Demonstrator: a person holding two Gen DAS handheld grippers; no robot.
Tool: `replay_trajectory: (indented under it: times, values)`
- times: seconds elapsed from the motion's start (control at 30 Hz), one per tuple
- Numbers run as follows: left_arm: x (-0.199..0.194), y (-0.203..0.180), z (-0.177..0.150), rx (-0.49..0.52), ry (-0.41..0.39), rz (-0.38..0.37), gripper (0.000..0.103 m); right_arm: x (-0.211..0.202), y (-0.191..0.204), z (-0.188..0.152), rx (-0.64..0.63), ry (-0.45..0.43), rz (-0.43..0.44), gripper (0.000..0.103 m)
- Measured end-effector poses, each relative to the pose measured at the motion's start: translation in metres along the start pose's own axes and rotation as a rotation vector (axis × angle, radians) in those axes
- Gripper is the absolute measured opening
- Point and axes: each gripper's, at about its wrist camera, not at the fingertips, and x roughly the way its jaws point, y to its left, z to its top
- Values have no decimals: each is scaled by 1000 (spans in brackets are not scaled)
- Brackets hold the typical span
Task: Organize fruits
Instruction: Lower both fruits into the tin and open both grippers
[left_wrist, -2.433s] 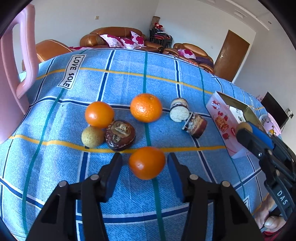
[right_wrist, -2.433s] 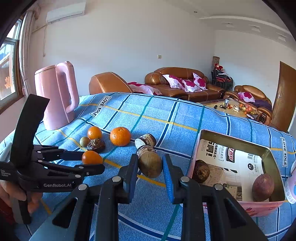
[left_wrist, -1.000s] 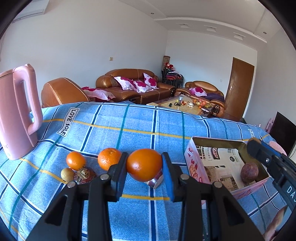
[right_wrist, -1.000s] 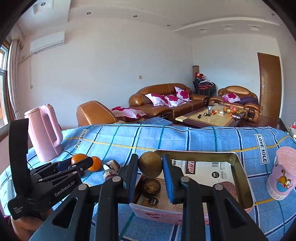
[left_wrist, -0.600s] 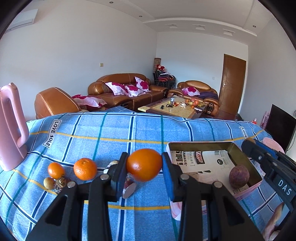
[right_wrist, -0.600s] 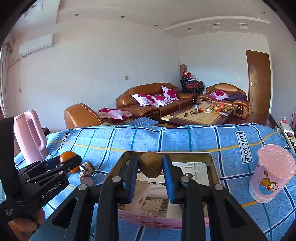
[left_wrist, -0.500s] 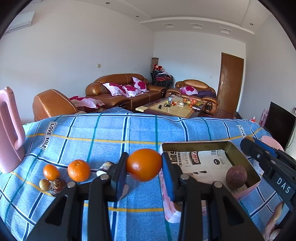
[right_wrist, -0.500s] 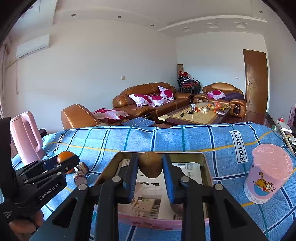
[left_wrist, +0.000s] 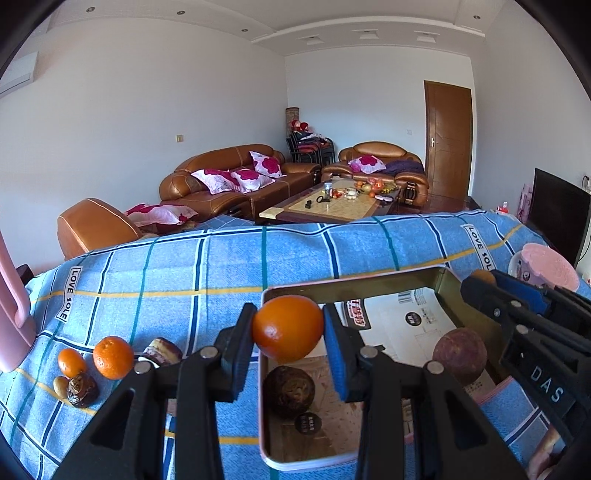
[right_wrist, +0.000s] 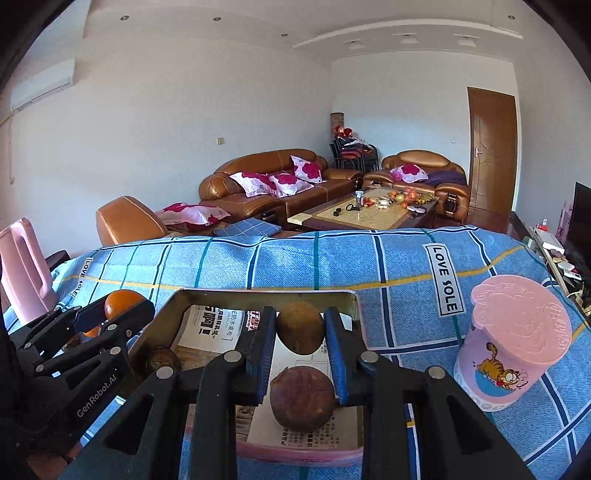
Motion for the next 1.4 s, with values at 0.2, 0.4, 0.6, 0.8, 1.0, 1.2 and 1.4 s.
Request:
replay_trajectory:
  times: [0.2,0.4,0.6,0.8,1.0,1.2,1.4]
  values:
    - [12,-15,0,41,39,12,37,11,-1,-3,-20,49,-15,29]
    - [21,-22,0,64,77,18,37,20,0,-7,-38,96,-26,29]
    - [28,-26,-1,82,116,20,37,26,2,-8,-45,119,-30,29]
    - [31,-26,-1,76,139,26,38,28,0,-7,-25,124,-5,29]
    - [29,-28,-1,79,131,28,38,27,-1,-6,-1,107,28,29]
    - [27,-25,0,67,124,32,41,17,-7,-3,34,56,28,29]
    - [10,-17,1,32,34,35,94,1,-13,2,63,-39,-24,72]
